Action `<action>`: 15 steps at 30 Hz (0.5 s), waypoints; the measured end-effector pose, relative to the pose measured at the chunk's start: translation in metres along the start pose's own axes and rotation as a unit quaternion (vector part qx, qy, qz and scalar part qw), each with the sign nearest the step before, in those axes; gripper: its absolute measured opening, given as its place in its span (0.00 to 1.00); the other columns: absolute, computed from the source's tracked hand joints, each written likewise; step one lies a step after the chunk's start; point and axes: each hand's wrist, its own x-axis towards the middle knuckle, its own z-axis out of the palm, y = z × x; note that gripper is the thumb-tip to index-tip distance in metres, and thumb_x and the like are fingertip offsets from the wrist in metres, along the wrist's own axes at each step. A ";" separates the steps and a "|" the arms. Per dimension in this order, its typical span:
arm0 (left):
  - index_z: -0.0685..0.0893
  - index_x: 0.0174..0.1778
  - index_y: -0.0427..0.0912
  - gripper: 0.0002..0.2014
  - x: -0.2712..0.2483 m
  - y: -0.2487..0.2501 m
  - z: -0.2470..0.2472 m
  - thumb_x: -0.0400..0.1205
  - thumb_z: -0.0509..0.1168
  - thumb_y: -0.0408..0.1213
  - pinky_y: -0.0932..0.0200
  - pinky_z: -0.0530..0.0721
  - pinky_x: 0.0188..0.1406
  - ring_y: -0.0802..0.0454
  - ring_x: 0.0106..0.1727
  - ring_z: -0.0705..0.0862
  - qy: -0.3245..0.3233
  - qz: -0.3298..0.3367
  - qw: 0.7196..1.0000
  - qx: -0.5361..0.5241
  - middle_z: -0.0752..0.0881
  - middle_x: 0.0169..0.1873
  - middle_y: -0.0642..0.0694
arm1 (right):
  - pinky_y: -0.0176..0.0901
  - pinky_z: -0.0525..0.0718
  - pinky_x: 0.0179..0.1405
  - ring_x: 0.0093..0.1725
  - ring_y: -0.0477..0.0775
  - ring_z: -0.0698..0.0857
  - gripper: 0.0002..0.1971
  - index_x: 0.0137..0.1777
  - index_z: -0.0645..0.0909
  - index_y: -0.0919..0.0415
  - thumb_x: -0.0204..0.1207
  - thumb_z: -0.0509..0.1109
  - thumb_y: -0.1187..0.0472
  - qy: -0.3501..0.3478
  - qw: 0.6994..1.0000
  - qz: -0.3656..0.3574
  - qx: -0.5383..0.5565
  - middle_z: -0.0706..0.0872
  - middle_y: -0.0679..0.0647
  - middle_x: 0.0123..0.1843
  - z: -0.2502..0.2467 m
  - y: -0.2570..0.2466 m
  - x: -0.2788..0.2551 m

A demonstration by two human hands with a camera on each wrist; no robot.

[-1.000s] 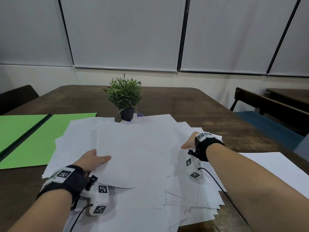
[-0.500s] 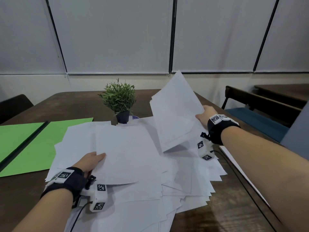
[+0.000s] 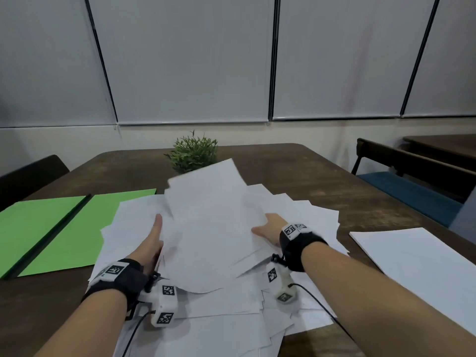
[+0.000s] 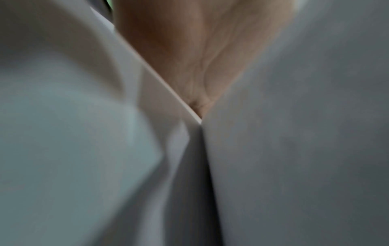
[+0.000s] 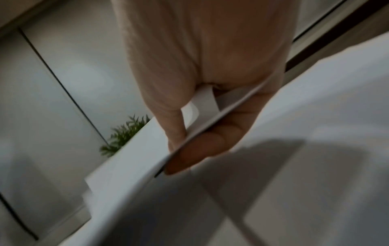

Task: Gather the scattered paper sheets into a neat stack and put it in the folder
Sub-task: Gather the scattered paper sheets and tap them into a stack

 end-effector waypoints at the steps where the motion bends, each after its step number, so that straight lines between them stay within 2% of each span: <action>1: 0.86 0.55 0.35 0.40 0.010 -0.005 -0.005 0.77 0.51 0.71 0.61 0.85 0.33 0.44 0.39 0.91 -0.009 0.013 1.000 -0.011 0.91 0.44 0.37 | 0.45 0.78 0.62 0.65 0.61 0.81 0.24 0.69 0.78 0.63 0.76 0.72 0.51 -0.023 1.000 0.008 -0.020 0.83 0.59 0.67 0.007 0.002 0.001; 2: 0.84 0.62 0.39 0.37 0.009 -0.004 -0.008 0.75 0.60 0.69 0.54 0.86 0.45 0.44 0.49 0.90 -0.005 0.013 1.000 -0.021 0.90 0.52 0.40 | 0.45 0.79 0.59 0.63 0.61 0.82 0.24 0.67 0.79 0.61 0.75 0.73 0.50 -0.043 0.998 0.018 -0.031 0.84 0.58 0.64 0.012 0.004 0.001; 3: 0.82 0.64 0.40 0.38 0.014 -0.007 -0.012 0.69 0.68 0.69 0.50 0.85 0.53 0.44 0.53 0.88 0.005 0.021 1.000 0.000 0.89 0.54 0.42 | 0.45 0.80 0.57 0.60 0.60 0.84 0.24 0.65 0.81 0.60 0.73 0.74 0.48 -0.060 0.997 0.026 -0.037 0.85 0.56 0.62 0.013 0.005 0.001; 5: 0.81 0.62 0.37 0.46 0.032 -0.019 -0.020 0.55 0.77 0.67 0.44 0.83 0.62 0.43 0.55 0.87 0.032 0.045 0.995 0.087 0.88 0.56 0.42 | 0.44 0.81 0.55 0.57 0.59 0.85 0.27 0.64 0.81 0.59 0.69 0.76 0.44 -0.089 0.994 0.040 -0.042 0.86 0.54 0.58 0.011 0.005 -0.001; 6: 0.81 0.61 0.35 0.45 0.034 -0.020 -0.020 0.54 0.78 0.62 0.42 0.83 0.62 0.42 0.55 0.87 0.039 0.063 0.992 0.104 0.88 0.56 0.41 | 0.44 0.79 0.56 0.58 0.58 0.84 0.30 0.66 0.80 0.59 0.70 0.75 0.42 -0.096 0.993 0.043 -0.050 0.85 0.53 0.59 0.008 0.003 -0.002; 8: 0.82 0.58 0.33 0.31 0.026 -0.017 -0.015 0.64 0.79 0.48 0.41 0.84 0.60 0.40 0.52 0.88 0.059 0.109 0.987 0.107 0.88 0.54 0.36 | 0.42 0.76 0.54 0.58 0.58 0.82 0.32 0.69 0.76 0.61 0.73 0.71 0.39 -0.099 0.991 0.042 -0.077 0.82 0.54 0.63 0.004 -0.001 -0.009; 9: 0.83 0.57 0.34 0.21 0.015 -0.012 -0.009 0.72 0.77 0.39 0.42 0.85 0.58 0.40 0.51 0.89 0.070 0.136 0.983 0.102 0.89 0.53 0.37 | 0.42 0.75 0.52 0.53 0.57 0.82 0.31 0.69 0.75 0.62 0.75 0.69 0.39 -0.098 0.991 0.040 -0.087 0.82 0.55 0.62 0.003 -0.002 -0.010; 10: 0.84 0.55 0.36 0.12 0.008 -0.010 -0.006 0.77 0.72 0.33 0.45 0.87 0.55 0.43 0.48 0.89 0.072 0.162 0.979 0.100 0.89 0.51 0.38 | 0.42 0.76 0.49 0.45 0.56 0.82 0.30 0.67 0.76 0.63 0.76 0.68 0.39 -0.098 0.991 0.037 -0.088 0.82 0.56 0.57 0.003 -0.003 -0.012; 11: 0.84 0.55 0.39 0.09 0.000 -0.006 -0.004 0.80 0.69 0.31 0.48 0.87 0.52 0.45 0.47 0.89 0.068 0.191 0.974 0.102 0.90 0.51 0.41 | 0.42 0.78 0.44 0.37 0.55 0.81 0.29 0.64 0.77 0.64 0.77 0.67 0.39 -0.097 0.992 0.041 -0.075 0.82 0.56 0.51 0.003 -0.004 -0.014; 12: 0.83 0.57 0.41 0.09 -0.007 -0.002 -0.002 0.82 0.66 0.31 0.51 0.87 0.49 0.47 0.48 0.89 0.068 0.216 0.969 0.102 0.89 0.51 0.44 | 0.42 0.79 0.40 0.34 0.54 0.80 0.28 0.62 0.77 0.64 0.77 0.67 0.39 -0.096 0.993 0.045 -0.053 0.80 0.56 0.48 0.002 -0.004 -0.017; 13: 0.82 0.59 0.43 0.09 -0.014 0.002 -0.002 0.83 0.65 0.32 0.52 0.86 0.49 0.47 0.49 0.89 0.066 0.234 0.966 0.091 0.89 0.52 0.45 | 0.42 0.80 0.38 0.37 0.55 0.81 0.32 0.68 0.75 0.64 0.77 0.67 0.38 -0.088 0.995 0.047 -0.027 0.81 0.57 0.50 0.000 -0.004 -0.018; 15: 0.80 0.62 0.46 0.11 -0.027 0.009 -0.002 0.84 0.64 0.34 0.51 0.85 0.54 0.49 0.53 0.88 0.049 0.272 0.960 0.053 0.88 0.55 0.47 | 0.45 0.83 0.45 0.53 0.57 0.83 0.42 0.78 0.65 0.60 0.73 0.67 0.33 -0.062 0.997 0.045 0.031 0.80 0.57 0.65 -0.004 -0.004 -0.020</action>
